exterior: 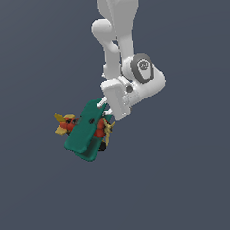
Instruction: Pick up the object and move it to a goal position.
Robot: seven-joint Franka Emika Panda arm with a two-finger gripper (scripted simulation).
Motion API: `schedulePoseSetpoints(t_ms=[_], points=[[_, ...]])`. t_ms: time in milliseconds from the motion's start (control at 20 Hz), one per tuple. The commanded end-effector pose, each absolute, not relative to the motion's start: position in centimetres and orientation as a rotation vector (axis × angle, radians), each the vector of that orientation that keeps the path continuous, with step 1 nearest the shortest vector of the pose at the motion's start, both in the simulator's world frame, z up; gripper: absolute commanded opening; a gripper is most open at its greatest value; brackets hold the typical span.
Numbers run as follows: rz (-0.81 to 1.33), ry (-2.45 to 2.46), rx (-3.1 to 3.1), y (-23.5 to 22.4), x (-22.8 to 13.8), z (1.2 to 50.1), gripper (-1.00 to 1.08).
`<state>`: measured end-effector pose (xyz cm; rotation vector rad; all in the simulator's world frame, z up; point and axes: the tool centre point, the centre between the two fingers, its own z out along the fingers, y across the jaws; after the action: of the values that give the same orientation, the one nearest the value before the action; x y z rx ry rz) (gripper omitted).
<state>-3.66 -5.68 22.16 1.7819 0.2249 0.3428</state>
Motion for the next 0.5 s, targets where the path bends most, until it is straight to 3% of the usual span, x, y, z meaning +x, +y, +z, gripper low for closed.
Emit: schedulePoseSetpoints(t_ms=[0,450], points=[[0.348,0.223,1.779,-7.0,-2.5,23.2,-1.00],[0.348,0.223,1.783,-9.7,-0.4,24.6,-1.00]])
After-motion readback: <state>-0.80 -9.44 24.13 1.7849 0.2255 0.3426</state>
